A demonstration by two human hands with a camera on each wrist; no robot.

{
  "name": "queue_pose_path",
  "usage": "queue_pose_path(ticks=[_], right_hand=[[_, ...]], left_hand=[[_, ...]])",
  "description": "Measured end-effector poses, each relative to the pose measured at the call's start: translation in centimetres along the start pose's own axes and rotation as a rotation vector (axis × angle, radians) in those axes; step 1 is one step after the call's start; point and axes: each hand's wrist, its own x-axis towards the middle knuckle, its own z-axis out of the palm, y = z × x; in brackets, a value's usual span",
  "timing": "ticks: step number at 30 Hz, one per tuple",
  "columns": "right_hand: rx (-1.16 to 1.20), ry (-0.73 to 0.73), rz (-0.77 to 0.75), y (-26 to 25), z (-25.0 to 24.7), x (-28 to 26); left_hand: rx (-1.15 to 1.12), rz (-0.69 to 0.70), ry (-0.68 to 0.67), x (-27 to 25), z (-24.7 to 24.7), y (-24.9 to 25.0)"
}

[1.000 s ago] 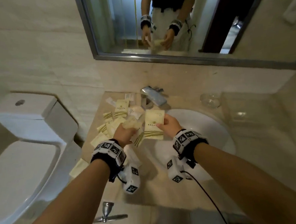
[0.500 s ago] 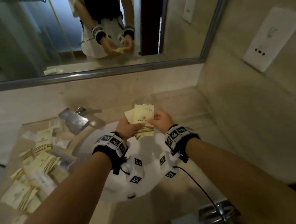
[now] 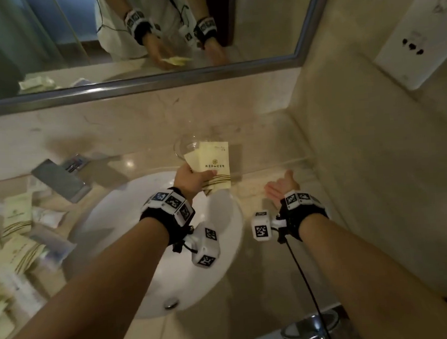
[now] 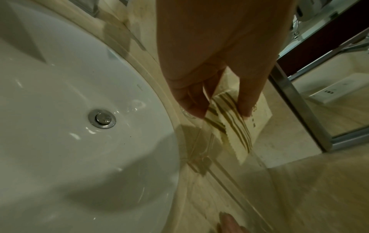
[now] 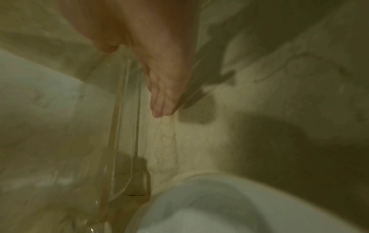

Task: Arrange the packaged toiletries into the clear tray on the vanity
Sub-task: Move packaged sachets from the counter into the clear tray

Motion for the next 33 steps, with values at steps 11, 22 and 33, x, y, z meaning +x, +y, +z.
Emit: queue_pose_path(ticks=[11, 22, 33], right_hand=[[0.605, -0.061, 0.077, -1.7, 3.3, 2.3], [0.699, -0.101, 0.071, -0.9, 3.3, 3.2], [0.446, -0.113, 0.091, 1.2, 0.6, 3.2]], left_hand=[[0.007, -0.005, -0.011, 2.7, -0.5, -0.5], [0.024, -0.019, -0.024, 3.3, 0.4, -0.4], [0.002, 0.012, -0.078, 3.3, 2.0, -0.1]])
